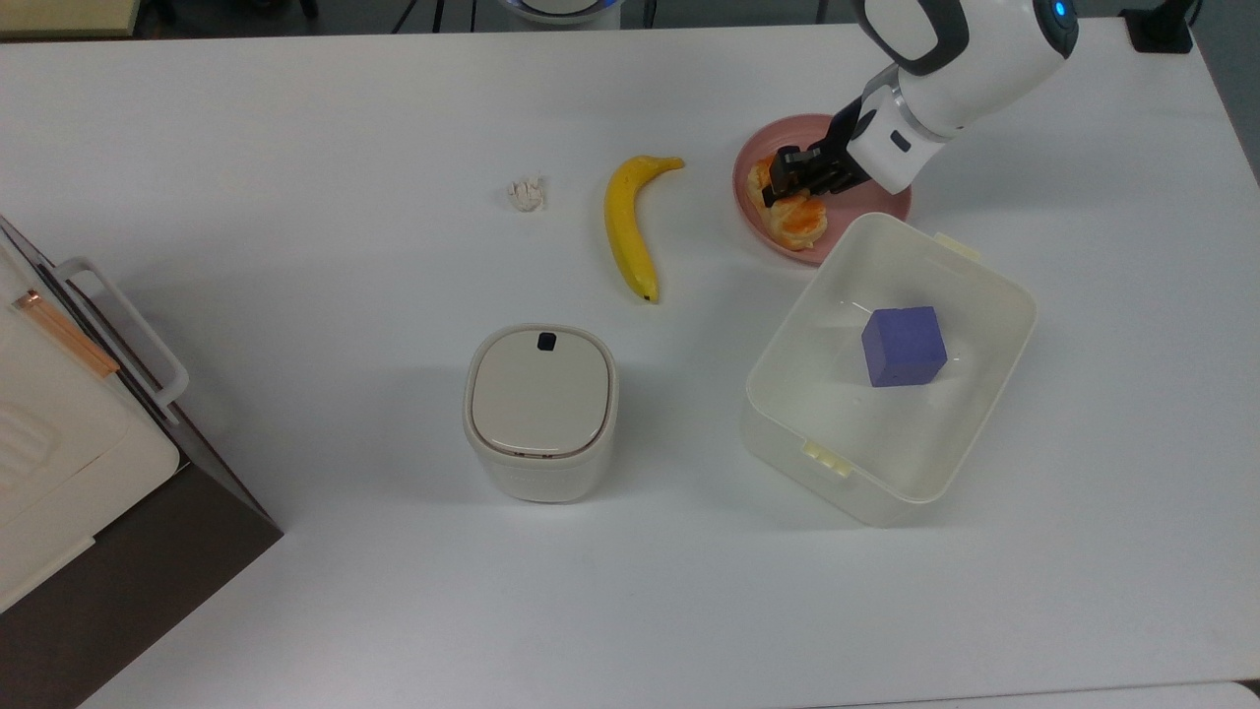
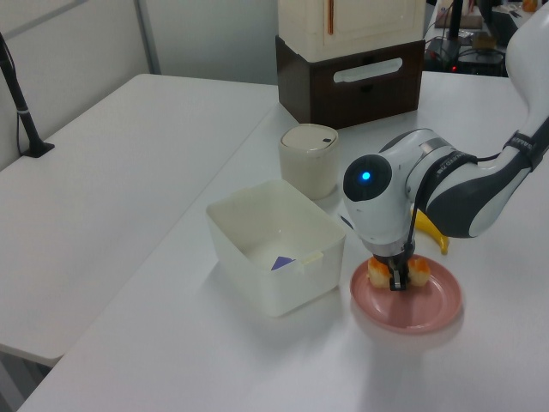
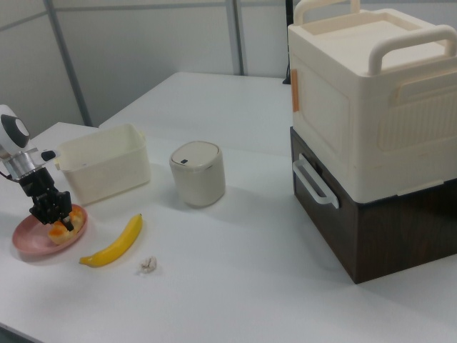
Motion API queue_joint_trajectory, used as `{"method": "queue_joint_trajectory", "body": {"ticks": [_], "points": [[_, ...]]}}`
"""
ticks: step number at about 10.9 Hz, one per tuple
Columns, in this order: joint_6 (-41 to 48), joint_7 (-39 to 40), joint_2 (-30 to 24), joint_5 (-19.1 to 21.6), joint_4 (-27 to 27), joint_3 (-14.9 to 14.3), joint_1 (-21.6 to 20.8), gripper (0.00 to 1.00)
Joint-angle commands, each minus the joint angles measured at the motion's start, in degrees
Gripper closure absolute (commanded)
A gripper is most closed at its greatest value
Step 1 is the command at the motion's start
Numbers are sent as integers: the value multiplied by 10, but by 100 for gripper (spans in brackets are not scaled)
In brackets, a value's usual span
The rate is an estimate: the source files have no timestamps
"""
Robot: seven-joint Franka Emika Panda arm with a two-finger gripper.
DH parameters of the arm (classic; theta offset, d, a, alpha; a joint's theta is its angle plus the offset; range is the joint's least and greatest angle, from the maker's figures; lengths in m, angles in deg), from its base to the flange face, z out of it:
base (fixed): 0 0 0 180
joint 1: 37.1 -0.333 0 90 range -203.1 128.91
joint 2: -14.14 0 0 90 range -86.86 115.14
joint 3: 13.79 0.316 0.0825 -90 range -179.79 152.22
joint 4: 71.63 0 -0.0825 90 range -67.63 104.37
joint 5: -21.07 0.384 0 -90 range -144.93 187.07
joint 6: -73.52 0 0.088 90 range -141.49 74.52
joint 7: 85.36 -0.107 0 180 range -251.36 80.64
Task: Put the bread on the table
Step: 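Lower the gripper and close it on the bread roll, then lift the bread roll off the plate and carry it past the banana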
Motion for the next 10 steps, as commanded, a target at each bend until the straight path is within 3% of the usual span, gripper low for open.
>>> {"method": "queue_joint_trajectory", "body": {"ticks": [1, 3, 6, 10], "points": [[-9, -16, -47, 5, 7, 3, 16, 100], [-9, -6, -89, 50, 1, 3, 44, 100], [-12, 11, -111, 50, -1, -3, 106, 100], [-14, 23, -101, 50, -16, -16, 228, 100]]}}
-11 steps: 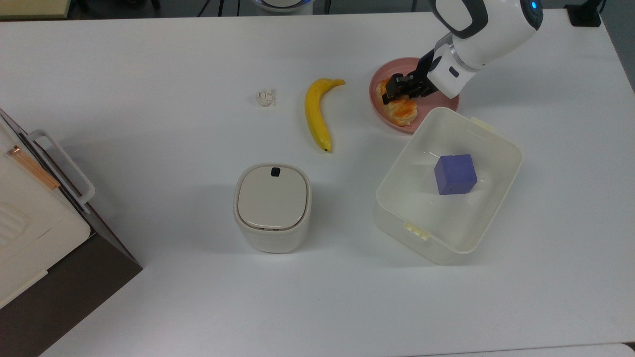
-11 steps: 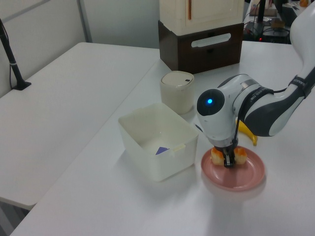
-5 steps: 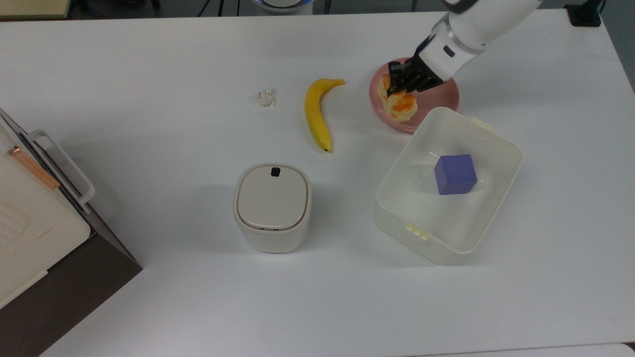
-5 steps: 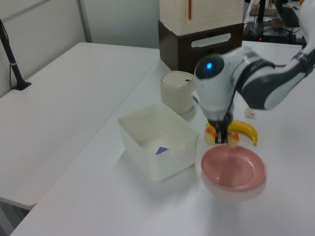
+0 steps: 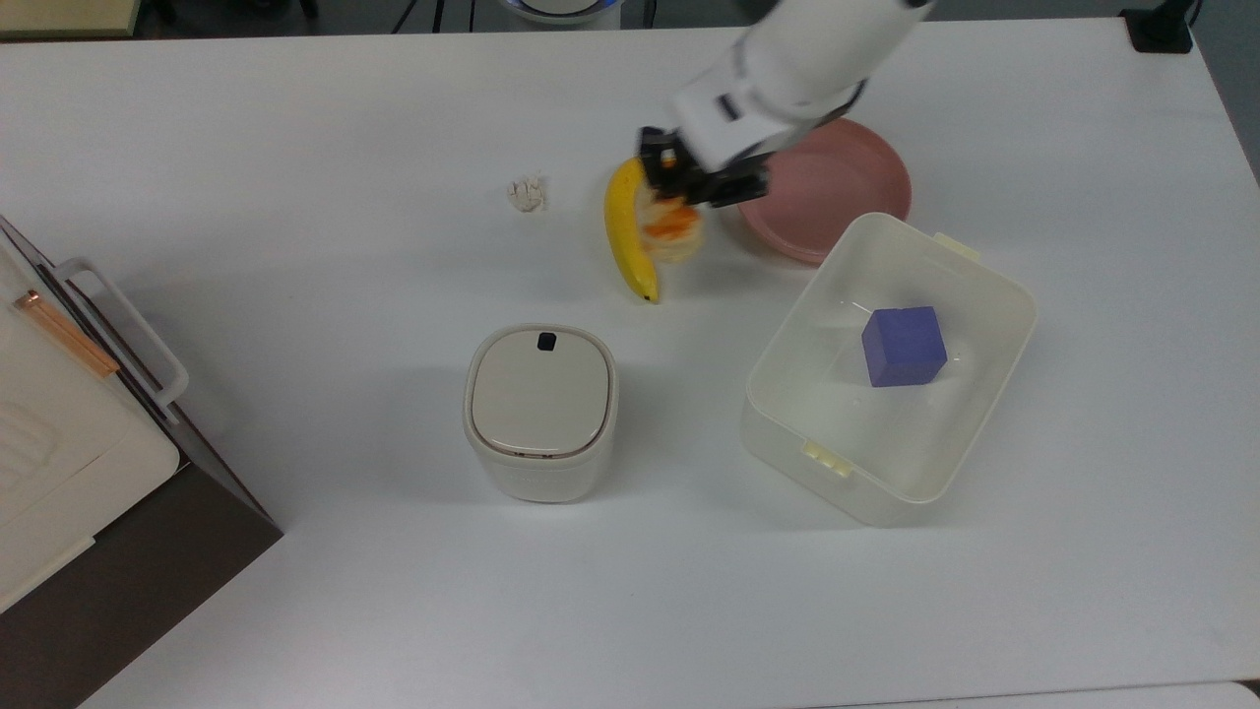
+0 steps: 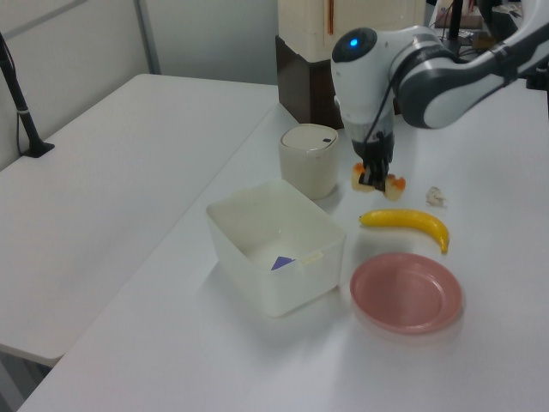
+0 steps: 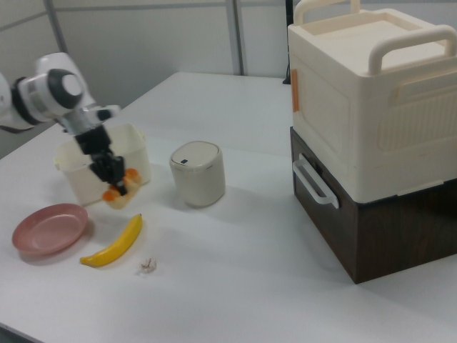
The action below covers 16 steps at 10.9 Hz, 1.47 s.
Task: Put the bread on the table
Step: 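Lift the bread roll off the plate and carry it past the banana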
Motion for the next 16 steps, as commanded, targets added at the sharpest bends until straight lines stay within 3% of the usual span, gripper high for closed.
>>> {"method": "queue_joint_trajectory", "body": {"ticks": [1, 4, 5, 6, 7, 13, 16], "points": [[-12, 22, 1, 12, 3, -8, 78, 100], [-9, 19, 35, 7, 14, -14, 122, 100], [-9, 19, 41, 6, 14, -32, 127, 100], [-8, 18, 41, 6, 13, -39, 128, 60], [-6, 15, 39, 5, 11, -41, 130, 1], [-7, 12, 32, -4, -12, -40, 135, 0], [-7, 28, -17, 13, -44, -40, 152, 0]]}}
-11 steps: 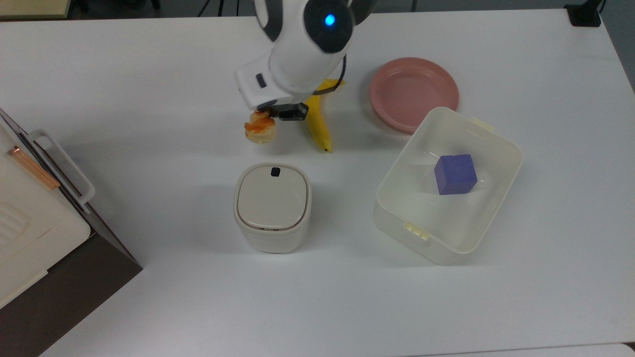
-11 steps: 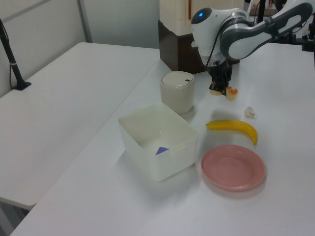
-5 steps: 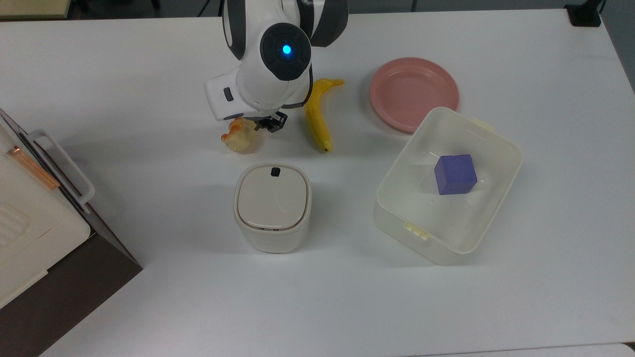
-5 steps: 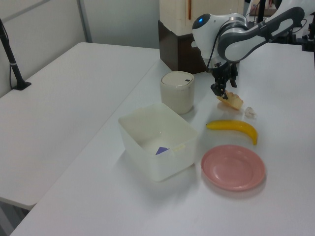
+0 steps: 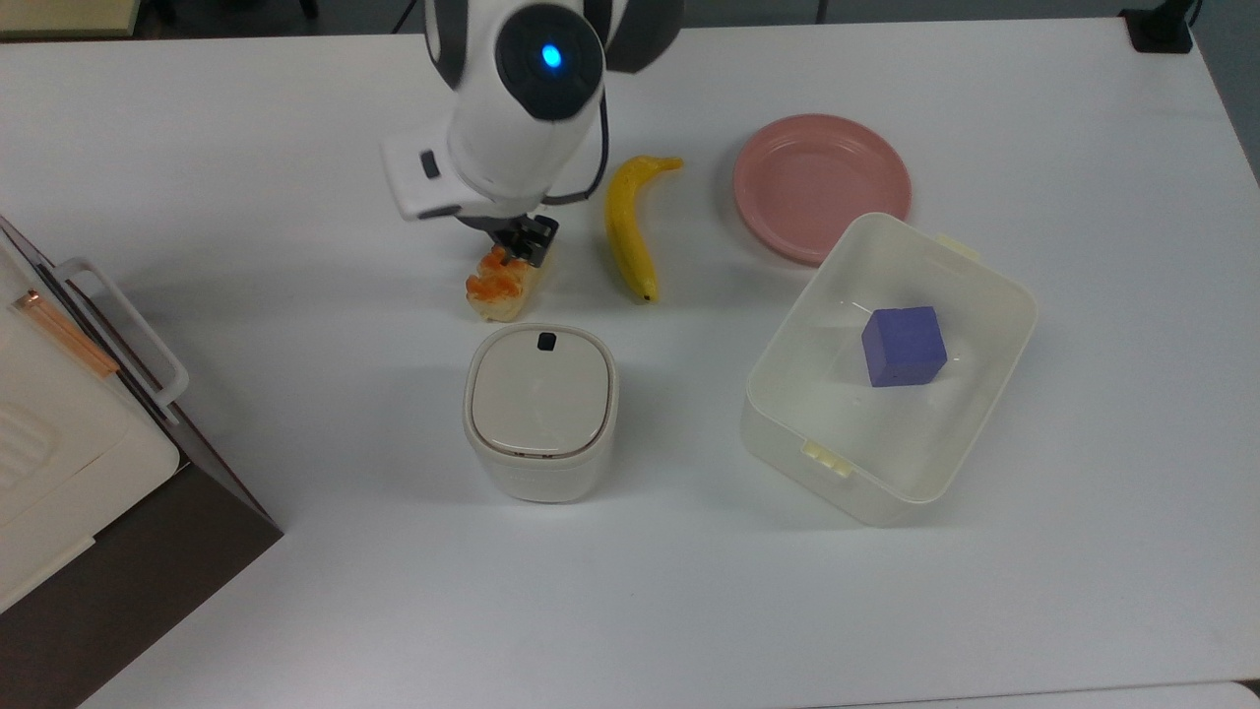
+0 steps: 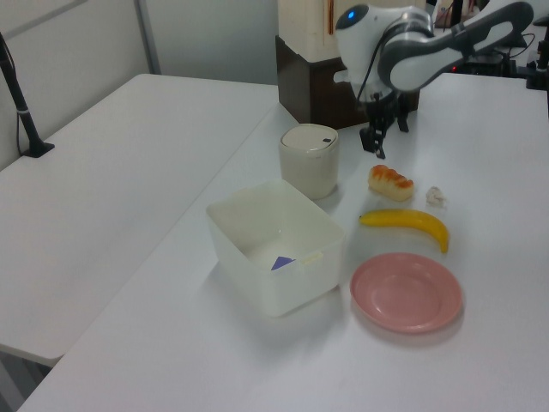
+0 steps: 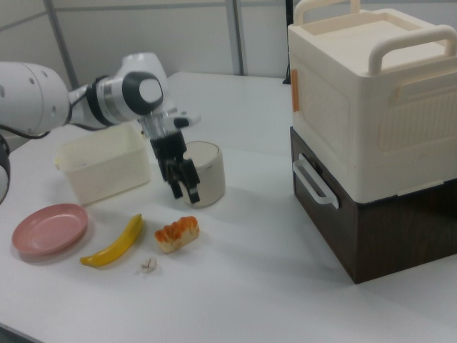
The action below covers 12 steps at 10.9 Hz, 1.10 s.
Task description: Put the bread on the table
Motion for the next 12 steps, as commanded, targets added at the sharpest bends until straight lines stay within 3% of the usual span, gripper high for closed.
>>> {"method": "queue_joint_trajectory", "body": {"ticks": [1, 3, 4, 5, 6, 7, 8, 9, 12], "points": [[-7, 21, -70, 41, -15, -4, 9, 0], [-5, 86, -142, 128, -15, -17, 19, 0], [-1, 103, -183, 170, -15, -38, 13, 0], [-1, 108, -211, 187, -15, -49, 2, 0], [-1, 108, -238, 200, -14, -81, -34, 0], [4, 107, -254, 209, -12, -143, -96, 0], [15, 107, -257, 211, -13, -182, -139, 0], [17, 108, -259, 212, -12, -203, -161, 0], [21, 103, -260, 211, -15, -208, -168, 0]]}}
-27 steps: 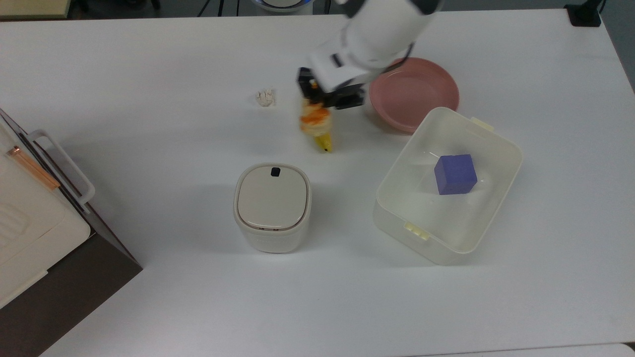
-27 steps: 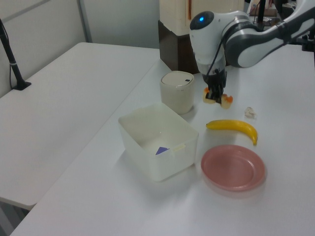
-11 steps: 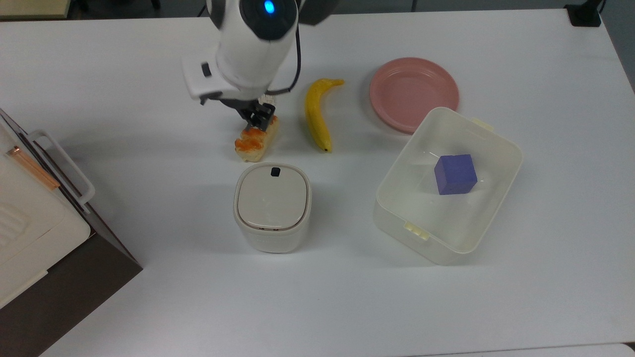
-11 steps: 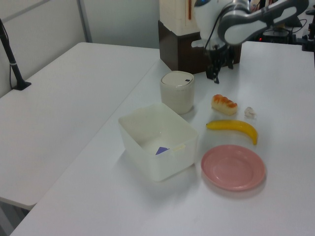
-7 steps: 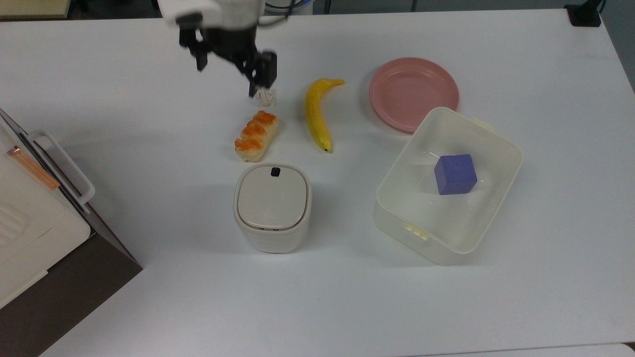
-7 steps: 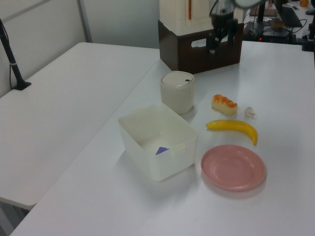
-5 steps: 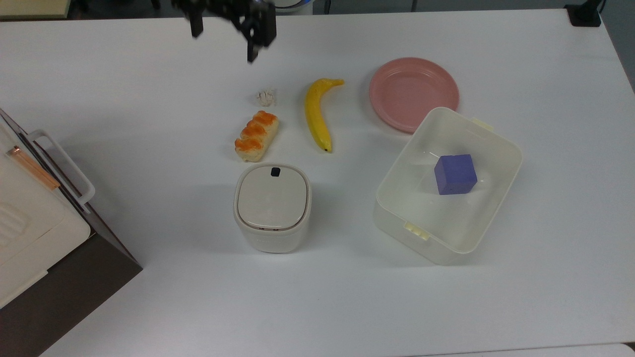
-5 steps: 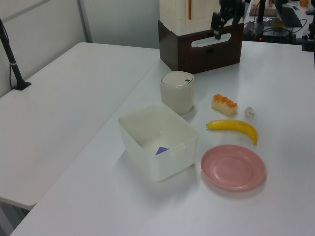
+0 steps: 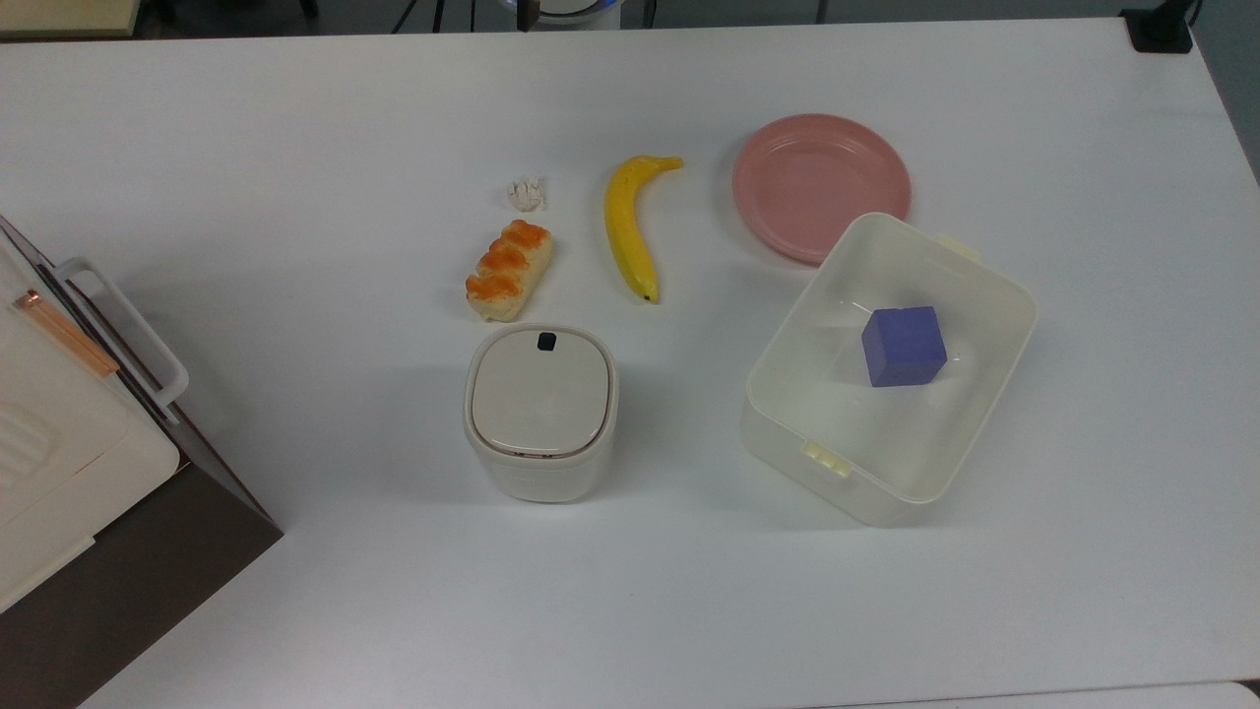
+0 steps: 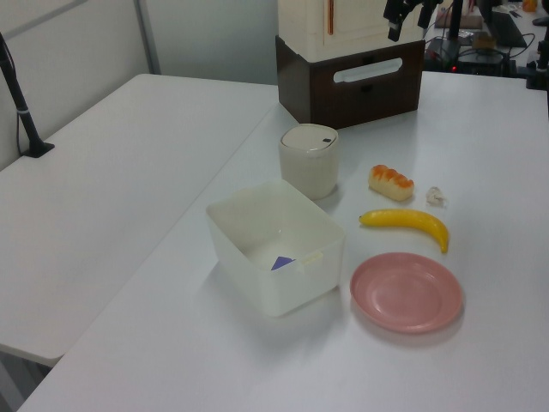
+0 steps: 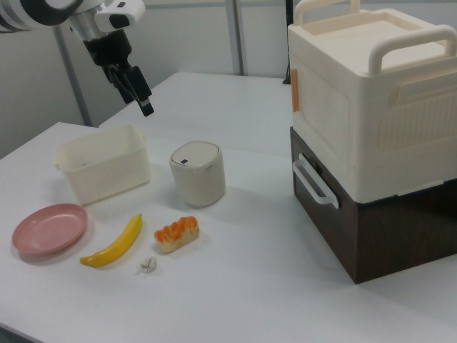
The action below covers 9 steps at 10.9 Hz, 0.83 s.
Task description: Put the bread on the table
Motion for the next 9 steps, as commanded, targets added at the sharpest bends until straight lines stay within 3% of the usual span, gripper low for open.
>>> {"method": "queue_joint_trajectory", "body": {"ticks": [1, 3, 4, 5, 9], "points": [[13, 3, -10, 12, 11, -16, -14, 0], [13, 9, -7, 43, 10, -16, -10, 0], [13, 31, -8, 107, 10, -31, -8, 0], [23, 84, -9, 140, 10, -40, -9, 0], [25, 100, -4, 147, 15, -41, 0, 0]]}}
